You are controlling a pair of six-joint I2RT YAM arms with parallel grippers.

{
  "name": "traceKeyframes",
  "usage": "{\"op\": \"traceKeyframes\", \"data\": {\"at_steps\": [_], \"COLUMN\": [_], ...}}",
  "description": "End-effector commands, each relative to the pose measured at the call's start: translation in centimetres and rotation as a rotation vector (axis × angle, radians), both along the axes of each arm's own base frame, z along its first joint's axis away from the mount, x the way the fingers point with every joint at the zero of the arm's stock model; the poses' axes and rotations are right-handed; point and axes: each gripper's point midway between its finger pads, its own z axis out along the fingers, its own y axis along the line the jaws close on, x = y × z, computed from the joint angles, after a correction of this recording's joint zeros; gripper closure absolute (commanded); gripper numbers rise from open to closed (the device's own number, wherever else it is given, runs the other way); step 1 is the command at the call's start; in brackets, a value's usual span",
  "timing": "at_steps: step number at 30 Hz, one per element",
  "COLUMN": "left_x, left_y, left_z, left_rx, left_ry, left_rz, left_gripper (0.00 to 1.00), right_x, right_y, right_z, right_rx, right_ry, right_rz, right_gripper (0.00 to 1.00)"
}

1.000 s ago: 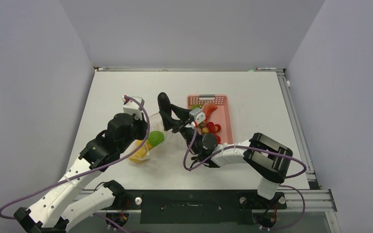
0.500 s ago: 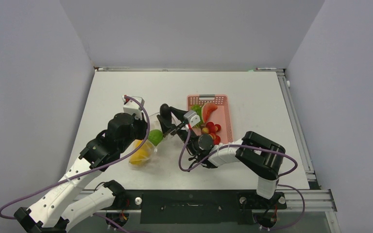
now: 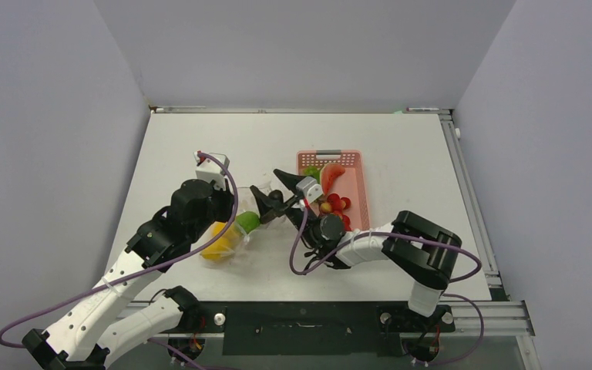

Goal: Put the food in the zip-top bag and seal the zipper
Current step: Place the fake vegetable in the zipper food storage bag.

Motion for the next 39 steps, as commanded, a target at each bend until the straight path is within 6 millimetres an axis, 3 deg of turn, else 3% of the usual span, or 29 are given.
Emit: {"op": "traceKeyframes", "data": {"at_steps": [1,12,20,25,39], "left_x": [0.6,0.5,0.5,0.5,0.5], "left_y": [-0.4,-0.4,-0.4,-0.5,-0.5], "left_z": [2.6,2.7,2.7,2.7,2.6], "left_rx": [-0.042,-0.048,-0.048,-0.049,-0.048], "left_ry": [-0.061,-0.063,-0.064,-0.063,-0.060], "left_rz": [-0.003,-0.005,-0.006,-0.009,-0.010], "left_gripper": [1.00,1.00,1.00,1.00,1.00], "right_x": [-2.5,-2.7,-3.6,-4.6,-6.6], "right_y": [-2.7,-0.8,-0.2,-0.5,-2.8], "right_z": [8.4,9.0,7.6,7.1,2.6], "right_rx": [0.202,-0.038,-0.190,-0.269,-0.464], "right_ry": [-0.130,0.033,0.160,0.245,0.496], "right_rz": [0.033,0.101,0.164,0.202,0.193], "right_gripper": [0.27,0.23,0.19,0.19,0.31]}}
